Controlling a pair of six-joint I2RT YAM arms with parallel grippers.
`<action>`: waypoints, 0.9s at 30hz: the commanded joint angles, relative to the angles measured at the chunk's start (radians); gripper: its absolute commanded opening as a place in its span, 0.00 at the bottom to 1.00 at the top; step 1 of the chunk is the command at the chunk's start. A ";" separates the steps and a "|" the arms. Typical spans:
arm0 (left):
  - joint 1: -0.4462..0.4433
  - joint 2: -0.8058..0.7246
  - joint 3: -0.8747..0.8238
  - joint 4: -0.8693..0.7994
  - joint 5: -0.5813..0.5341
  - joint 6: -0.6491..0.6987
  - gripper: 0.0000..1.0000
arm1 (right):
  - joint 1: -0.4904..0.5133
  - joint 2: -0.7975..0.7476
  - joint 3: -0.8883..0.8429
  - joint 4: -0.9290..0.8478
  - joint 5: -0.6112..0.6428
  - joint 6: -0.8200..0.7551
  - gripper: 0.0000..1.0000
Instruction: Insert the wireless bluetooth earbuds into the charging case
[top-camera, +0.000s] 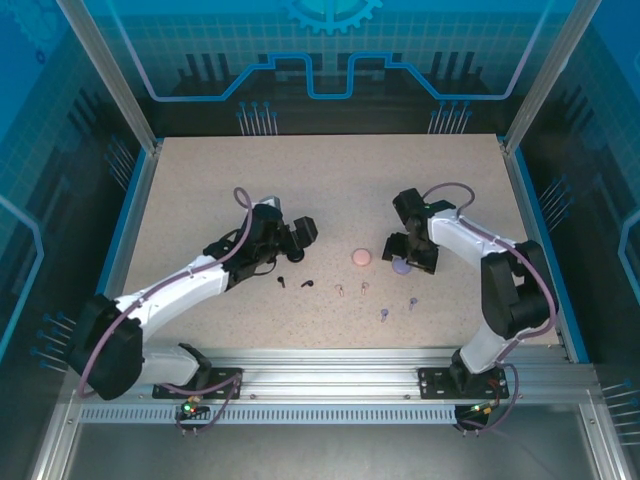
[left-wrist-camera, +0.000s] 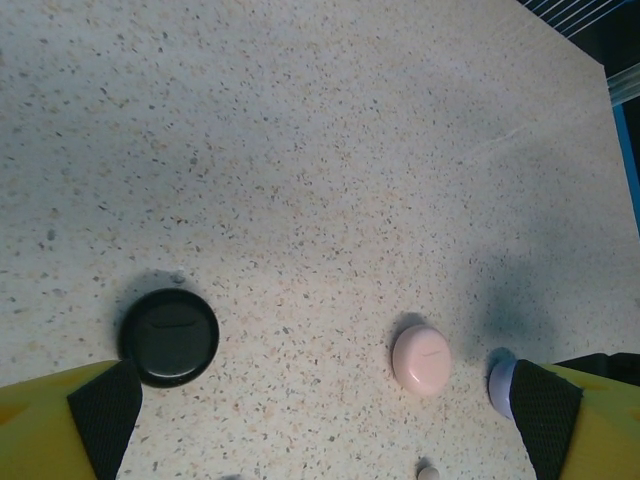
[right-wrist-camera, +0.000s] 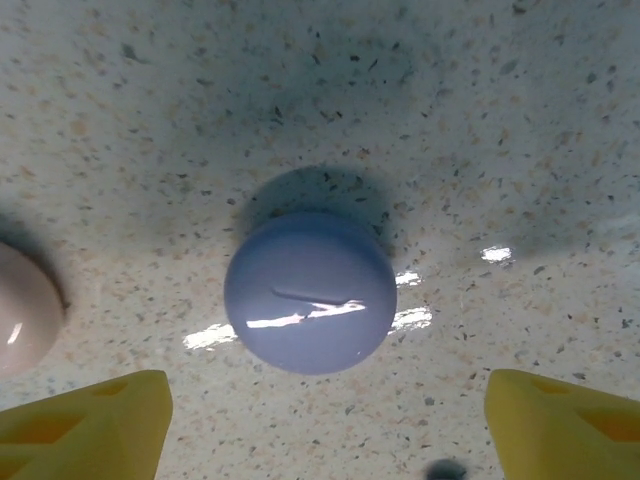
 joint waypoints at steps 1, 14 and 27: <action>-0.014 0.033 0.039 0.025 -0.002 -0.023 0.99 | 0.009 0.040 0.029 -0.040 0.026 0.044 0.80; -0.029 0.089 0.061 0.065 0.012 -0.017 0.99 | 0.010 0.112 0.064 -0.030 0.030 0.088 0.76; -0.032 0.110 0.064 0.075 0.026 -0.020 0.99 | 0.013 0.164 0.067 0.006 0.023 0.099 0.69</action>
